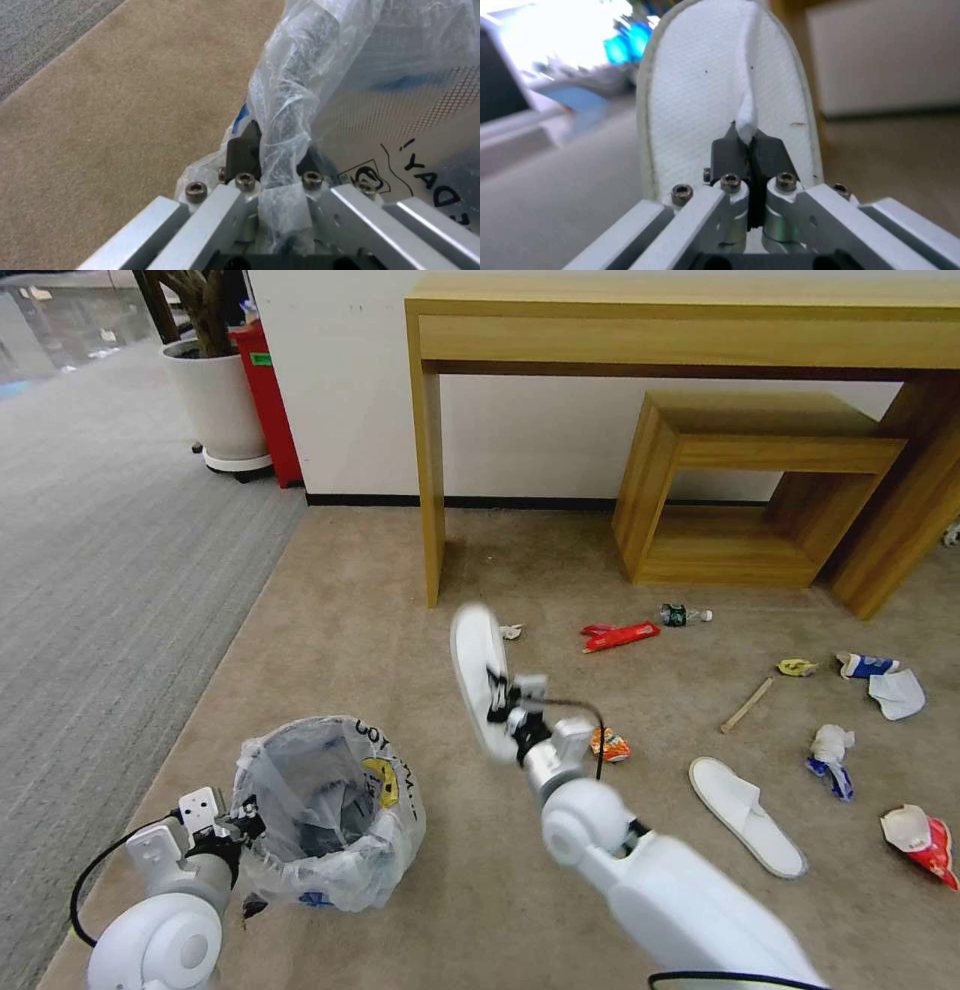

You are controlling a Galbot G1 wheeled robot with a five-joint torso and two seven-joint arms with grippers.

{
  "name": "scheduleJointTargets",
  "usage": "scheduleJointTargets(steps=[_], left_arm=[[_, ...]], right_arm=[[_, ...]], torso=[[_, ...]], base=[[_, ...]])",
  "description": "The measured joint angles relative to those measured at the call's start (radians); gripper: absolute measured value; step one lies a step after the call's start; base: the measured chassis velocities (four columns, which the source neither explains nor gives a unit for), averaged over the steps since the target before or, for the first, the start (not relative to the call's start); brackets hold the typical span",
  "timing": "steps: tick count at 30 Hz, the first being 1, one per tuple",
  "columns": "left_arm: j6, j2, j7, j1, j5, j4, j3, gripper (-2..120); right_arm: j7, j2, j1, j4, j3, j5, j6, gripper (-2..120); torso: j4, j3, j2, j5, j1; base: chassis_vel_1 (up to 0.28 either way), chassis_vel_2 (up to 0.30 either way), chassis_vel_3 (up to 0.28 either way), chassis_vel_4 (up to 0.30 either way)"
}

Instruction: Pick up the trash bin and place the garbage on the floor into it.

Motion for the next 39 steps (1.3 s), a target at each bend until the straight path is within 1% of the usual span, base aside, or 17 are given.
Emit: scheduleJointTargets(steps=[4,7,8,9,11,12,14,20,21,23,29,30,31,32,33,37,39], left_arm=[[0.002,0.000,0.000,0.003,0.000,-0.008,0.000,1],[0.006,0.000,-0.001,0.010,0.000,-0.021,0.000,1],[0.006,0.000,-0.001,0.010,0.000,-0.021,0.000,1],[0.009,0.000,-0.001,0.014,0.000,-0.030,0.000,1],[0.013,0.001,-0.002,0.024,0.000,-0.046,0.000,1],[0.013,0.001,-0.002,0.024,0.000,-0.046,0.000,1],[0.015,-0.001,-0.002,0.033,0.003,-0.059,0.001,1],[0.017,-0.009,-0.002,0.043,0.011,-0.075,0.002,1],[0.017,-0.011,-0.002,0.045,0.013,-0.079,0.002,1],[0.017,-0.012,-0.002,0.047,0.013,-0.081,0.002,1],[0.017,-0.017,-0.002,0.059,0.018,-0.096,-0.004,1],[0.017,-0.017,-0.002,0.059,0.018,-0.096,-0.004,1],[0.017,-0.021,-0.002,0.063,0.019,-0.101,-0.006,1],[0.017,-0.022,-0.002,0.064,0.020,-0.102,-0.006,1],[0.017,-0.028,-0.001,0.068,0.024,-0.107,-0.007,1],[0.015,-0.034,0.002,0.074,0.030,-0.112,-0.009,1],[0.014,-0.041,0.004,0.081,0.035,-0.118,-0.012,1]], right_arm=[[-0.036,-0.022,0.007,0.037,0.003,0.005,0.030,0],[-0.107,-0.056,0.020,0.084,0.003,0.015,0.092,0],[-0.107,-0.056,0.020,0.084,0.003,0.015,0.092,0],[-0.147,-0.075,0.028,0.105,-0.002,0.026,0.125,0],[-0.213,-0.100,0.053,0.126,-0.028,0.065,0.188,0],[-0.213,-0.100,0.053,0.126,-0.028,0.065,0.188,0],[-0.267,-0.114,0.091,0.134,-0.067,0.098,0.233,0],[-0.314,-0.117,0.130,0.142,-0.129,0.116,0.267,0],[-0.331,-0.116,0.140,0.140,-0.153,0.117,0.280,0],[-0.339,-0.116,0.144,0.137,-0.164,0.117,0.284,0],[-0.405,-0.104,0.200,0.076,-0.297,0.099,0.328,0],[-0.405,-0.104,0.200,0.076,-0.297,0.099,0.328,0],[-0.418,-0.092,0.220,0.048,-0.339,0.093,0.341,0],[-0.420,-0.089,0.225,0.041,-0.350,0.093,0.344,0],[-0.429,-0.070,0.243,0.014,-0.388,0.090,0.354,0],[-0.435,-0.036,0.259,-0.020,-0.427,0.085,0.367,0],[-0.438,0.014,0.273,-0.059,-0.468,0.074,0.377,0]], torso=[[0.0000,0.000,0.000,0.0001,0.000],[-0.0001,0.000,0.000,0.0000,0.000],[-0.0001,0.000,0.000,0.0000,0.000],[-0.0001,0.000,0.000,0.0001,0.000],[-0.0001,0.000,0.000,0.0000,0.000],[-0.0001,0.000,0.000,0.0000,0.000],[0.0000,0.000,0.000,-0.0001,0.000],[0.0000,0.000,0.000,-0.0002,0.000],[-0.0001,0.000,0.000,-0.0001,0.000],[0.0000,0.000,0.000,-0.0002,0.000],[-0.0001,0.000,0.000,-0.0002,0.000],[-0.0001,0.000,0.000,-0.0002,0.000],[0.0000,0.000,0.000,-0.0002,0.000],[0.0000,0.000,0.000,-0.0002,0.000],[-0.0001,0.000,0.000,-0.0003,0.000],[-0.0001,0.000,0.000,-0.0003,0.000],[0.0001,0.000,0.000,-0.0003,0.000]], base=[[0.000,0.000,0.000,0.000],[0.000,0.000,0.000,0.000],[0.000,0.000,0.000,0.000],[0.000,0.000,0.000,0.000],[0.000,0.000,0.000,0.000],[0.000,0.000,0.000,0.000],[0.000,0.000,0.000,0.000],[0.000,0.000,0.000,0.000],[0.000,0.000,0.000,0.000],[0.000,0.000,0.000,0.000],[0.000,0.000,0.000,0.000],[0.000,0.000,0.000,0.000],[0.000,0.000,0.000,0.000],[0.000,0.000,0.000,0.000],[0.000,0.000,0.000,0.000],[0.000,0.000,0.000,0.000],[0.000,0.000,0.000,0.000]])
